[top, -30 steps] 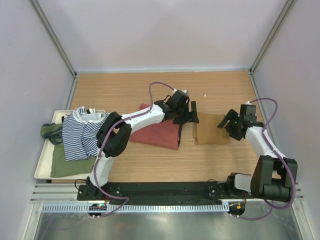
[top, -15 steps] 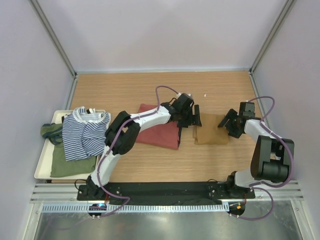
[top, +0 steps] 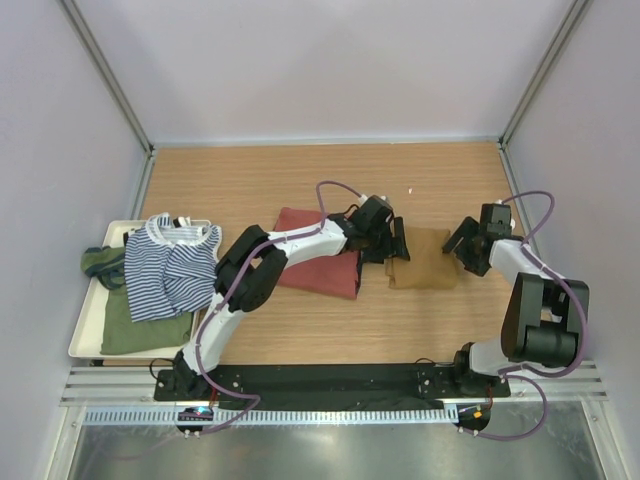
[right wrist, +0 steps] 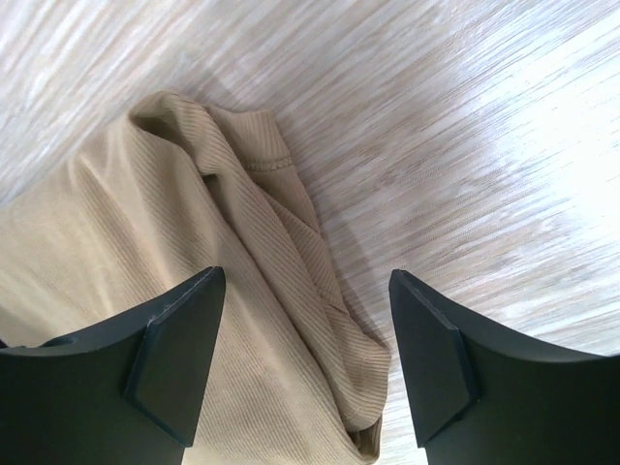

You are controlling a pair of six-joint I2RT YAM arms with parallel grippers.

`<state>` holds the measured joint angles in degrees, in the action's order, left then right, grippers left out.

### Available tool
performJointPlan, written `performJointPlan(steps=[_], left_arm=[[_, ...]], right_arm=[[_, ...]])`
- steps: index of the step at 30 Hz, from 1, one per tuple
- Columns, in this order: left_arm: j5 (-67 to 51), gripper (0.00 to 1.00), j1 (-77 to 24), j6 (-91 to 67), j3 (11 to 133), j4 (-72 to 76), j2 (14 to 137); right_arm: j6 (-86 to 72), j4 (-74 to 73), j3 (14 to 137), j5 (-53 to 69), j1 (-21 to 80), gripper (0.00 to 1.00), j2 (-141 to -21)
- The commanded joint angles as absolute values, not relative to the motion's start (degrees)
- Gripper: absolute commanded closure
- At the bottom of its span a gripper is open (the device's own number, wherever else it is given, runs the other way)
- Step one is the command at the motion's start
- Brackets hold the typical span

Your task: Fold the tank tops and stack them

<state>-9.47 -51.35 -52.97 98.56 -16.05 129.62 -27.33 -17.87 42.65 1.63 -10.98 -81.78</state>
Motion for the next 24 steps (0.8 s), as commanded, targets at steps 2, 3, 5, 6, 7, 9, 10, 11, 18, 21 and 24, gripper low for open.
performJointPlan(steps=[2,3,5,6,7,9,10,11,18,21,24], left_arm=[[-9.6,0.27,-51.5,-55.6,98.0,-12.6,130.8],[-9.5,0.3,-51.4,-55.9,98.0,-12.1,131.2],[-9.6,0.35,-51.4,-56.6,98.0,-11.8,131.7],[-9.7,0.36,-51.4,-56.8,98.0,-11.5,132.2],[-9.7,0.37,-51.4,-57.0,98.0,-11.4,132.4],[-9.3,0.39,-51.4,-57.3,97.9,-11.2,132.4],[-9.3,0.4,-51.5,-57.4,97.9,-11.2,132.6],[-9.2,0.42,-51.5,-57.5,98.0,-11.2,132.7],[-9.8,0.66,-51.4,-57.7,100.5,-11.1,134.9],[-11.0,0.83,-51.4,-56.6,103.8,-12.1,136.8],[-11.9,0.92,-51.5,-56.3,106.6,-12.5,138.6]], right_arm=[[-28.3,-15.2,42.6,2.3,-11.2,0.28,-83.9],[-28.5,-14.4,42.1,3.5,-11.2,0.29,-84.9],[-29.0,-12.2,40.7,5.0,-11.2,0.32,-86.2],[-29.0,-11.9,40.5,6.4,-11.2,0.33,-87.8],[-29.1,-11.8,40.3,6.9,-11.2,0.36,-88.2],[-29.3,-10.8,40.0,8.1,-11.2,0.39,-88.0],[-29.4,-10.9,40.0,8.3,-11.2,0.43,-87.7],[-29.3,-11.0,40.1,8.7,-11.2,0.49,-87.2],[-29.0,-10.2,39.9,12.3,-11.2,0.75,-87.3],[-28.8,-10.4,40.3,14.0,-11.2,0.9,-86.6],[-28.9,-11.2,40.3,14.9,-11.2,0.98,-84.6]])
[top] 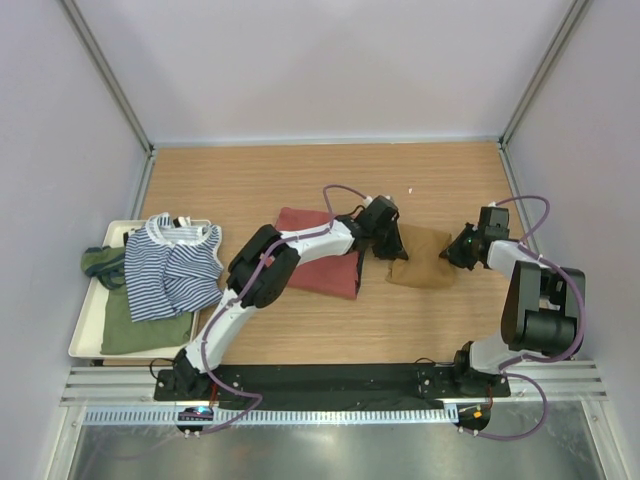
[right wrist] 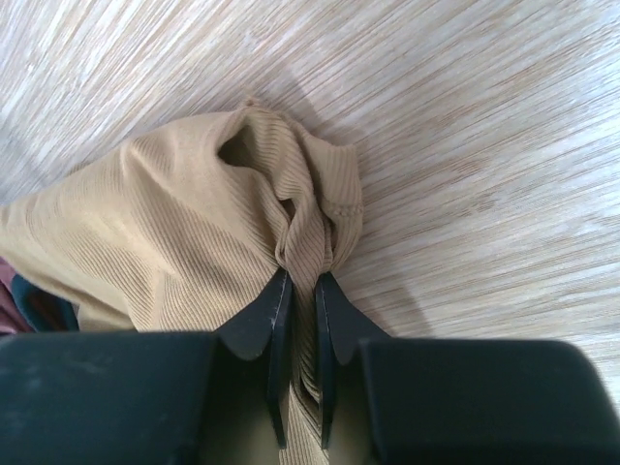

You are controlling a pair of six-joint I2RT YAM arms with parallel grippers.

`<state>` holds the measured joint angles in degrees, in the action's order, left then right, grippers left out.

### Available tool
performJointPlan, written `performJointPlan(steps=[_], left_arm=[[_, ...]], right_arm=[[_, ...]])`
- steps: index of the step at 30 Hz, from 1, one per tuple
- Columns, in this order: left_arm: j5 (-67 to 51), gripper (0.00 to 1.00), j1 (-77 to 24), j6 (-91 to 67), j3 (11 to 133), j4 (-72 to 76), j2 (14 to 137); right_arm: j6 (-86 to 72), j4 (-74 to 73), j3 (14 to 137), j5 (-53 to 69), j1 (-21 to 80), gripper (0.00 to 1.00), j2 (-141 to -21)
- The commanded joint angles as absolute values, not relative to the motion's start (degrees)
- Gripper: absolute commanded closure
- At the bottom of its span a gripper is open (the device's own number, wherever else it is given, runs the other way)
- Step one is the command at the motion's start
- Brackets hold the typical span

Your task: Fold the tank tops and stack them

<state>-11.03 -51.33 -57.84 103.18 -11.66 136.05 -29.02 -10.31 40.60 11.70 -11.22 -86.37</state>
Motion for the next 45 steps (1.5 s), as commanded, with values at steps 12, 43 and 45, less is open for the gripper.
performJointPlan(steps=[12,43,45], left_arm=[[-8.7,1.0,-51.6,-49.7,110.1,-21.1,131.6],[-13.3,1.0,-40.3,-41.5,91.3,-28.2,103.0],[-13.4,1.0,-38.2,-40.2,88.9,-29.0,100.9]], right_arm=[[-28.3,-16.4,43.1,21.0,-11.2,0.98,-71.8],[-41.0,-17.4,57.0,15.4,14.7,0.98,-73.1],[-42.1,-16.2,57.9,13.7,17.6,0.99,-74.5]])
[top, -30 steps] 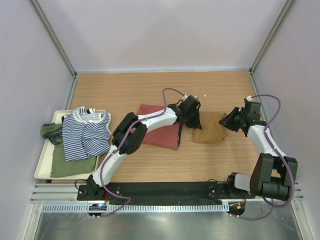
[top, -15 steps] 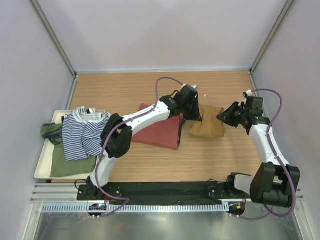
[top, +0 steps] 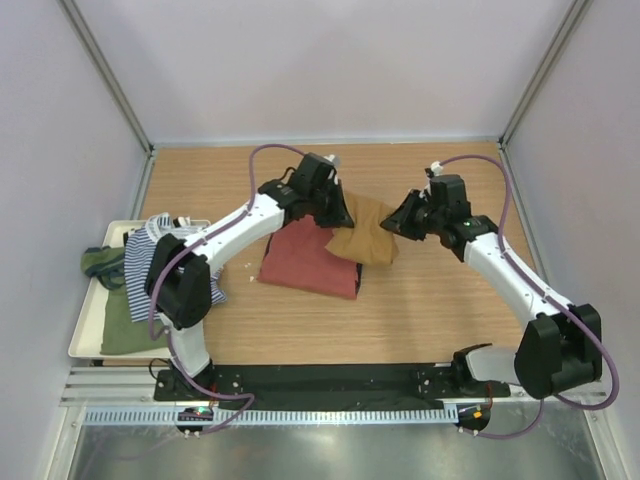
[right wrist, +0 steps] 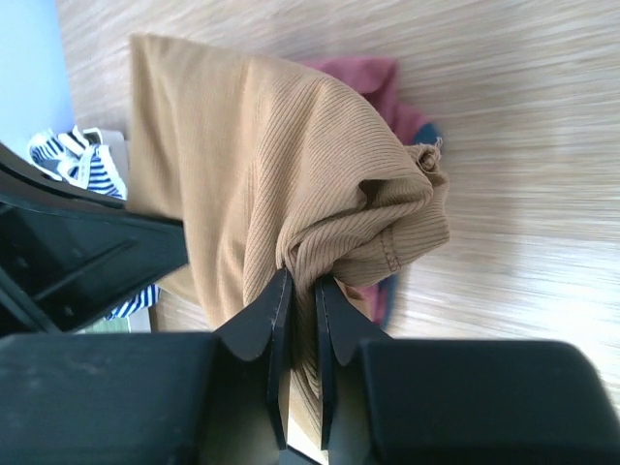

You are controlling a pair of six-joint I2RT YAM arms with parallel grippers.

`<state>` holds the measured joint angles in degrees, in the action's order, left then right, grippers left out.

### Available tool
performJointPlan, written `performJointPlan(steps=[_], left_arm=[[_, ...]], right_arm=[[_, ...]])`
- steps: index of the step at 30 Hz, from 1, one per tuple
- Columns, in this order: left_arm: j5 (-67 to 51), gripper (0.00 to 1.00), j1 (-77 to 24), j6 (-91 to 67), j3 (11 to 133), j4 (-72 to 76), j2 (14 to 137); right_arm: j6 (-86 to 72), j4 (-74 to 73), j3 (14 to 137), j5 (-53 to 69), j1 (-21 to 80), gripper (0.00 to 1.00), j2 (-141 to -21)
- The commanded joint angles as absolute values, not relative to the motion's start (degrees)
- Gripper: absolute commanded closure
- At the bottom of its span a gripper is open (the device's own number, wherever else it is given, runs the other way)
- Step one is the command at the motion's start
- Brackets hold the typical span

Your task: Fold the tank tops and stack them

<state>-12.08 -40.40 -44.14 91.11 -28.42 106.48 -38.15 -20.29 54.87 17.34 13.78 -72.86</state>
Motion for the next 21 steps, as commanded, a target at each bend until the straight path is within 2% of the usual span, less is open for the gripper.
performJointPlan(steps=[1,11,21], left_arm=[[-13.7,1.0,-37.4,-39.8,86.2,-29.0,99.8],[-15.6,1.0,-26.8,-35.0,76.1,-34.5,91.3],[-16.9,1.0,-22.8,-32.3,73.8,-35.4,93.4]], right_arm=[[-43.1,-15.6,58.1,12.8,18.9,0.99,-75.1],[-45.6,-11.1,64.2,5.7,31.7,0.99,-88.4],[-44.6,-10.6,67.8,3.4,34.6,0.99,-94.7]])
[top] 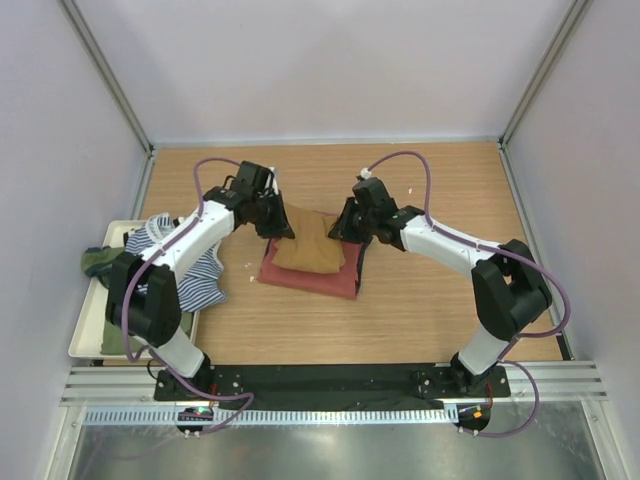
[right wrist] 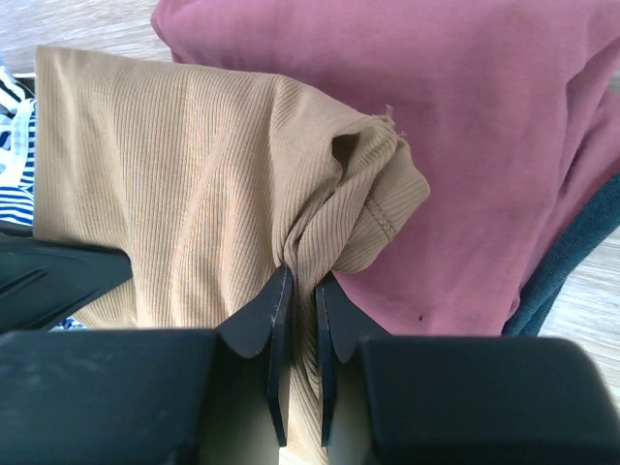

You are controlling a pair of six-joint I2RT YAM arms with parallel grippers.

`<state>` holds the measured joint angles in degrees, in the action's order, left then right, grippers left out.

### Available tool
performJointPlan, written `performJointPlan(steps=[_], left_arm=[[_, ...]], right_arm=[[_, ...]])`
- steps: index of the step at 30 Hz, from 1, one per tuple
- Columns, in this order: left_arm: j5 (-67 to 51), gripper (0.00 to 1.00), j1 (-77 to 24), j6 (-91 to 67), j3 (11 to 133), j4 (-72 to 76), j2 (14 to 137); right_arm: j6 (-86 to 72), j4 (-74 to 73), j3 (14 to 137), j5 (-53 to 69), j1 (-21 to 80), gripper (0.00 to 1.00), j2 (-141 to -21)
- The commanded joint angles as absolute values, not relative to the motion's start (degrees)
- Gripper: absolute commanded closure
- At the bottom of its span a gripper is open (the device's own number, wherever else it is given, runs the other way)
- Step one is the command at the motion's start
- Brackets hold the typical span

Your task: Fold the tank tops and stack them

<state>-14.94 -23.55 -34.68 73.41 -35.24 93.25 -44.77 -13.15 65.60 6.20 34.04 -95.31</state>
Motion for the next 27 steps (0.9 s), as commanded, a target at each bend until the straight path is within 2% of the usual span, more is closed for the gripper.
performJointPlan(steps=[1,12,20,22,23,24,27], left_arm=[[-16.8,1.0,-22.6,-32.3,74.0,-35.4,93.8],[-15.1,1.0,-22.5,-32.4,72.1,-32.4,102.6],[-12.0,0.93,-22.6,-32.2,72.2,-32.8,104.9],[-10.5,0.83,-22.6,-32.2,72.0,-33.3,103.9],[-10.3,0.72,-22.6,-32.3,71.8,-33.2,103.3],[-9.8,0.67,-22.7,-32.5,71.4,-33.1,101.5],[-8.7,0.56,-22.7,-33.0,70.4,-32.5,98.4]], right_arm=[[-44.6,-10.5,67.6,3.3,35.0,0.99,-94.9],[-46.2,-5.8,60.3,0.4,35.4,0.98,-96.3],[-47.2,-4.2,56.4,-4.3,35.6,0.88,-97.9],[-46.9,-4.9,57.0,-4.7,35.6,0.68,-98.4],[-46.9,-5.1,57.0,-4.9,35.5,0.6,-98.4],[-46.8,-4.8,56.8,-4.8,35.6,0.5,-98.1],[-46.3,-4.7,55.6,-5.0,35.5,0.41,-96.1]])
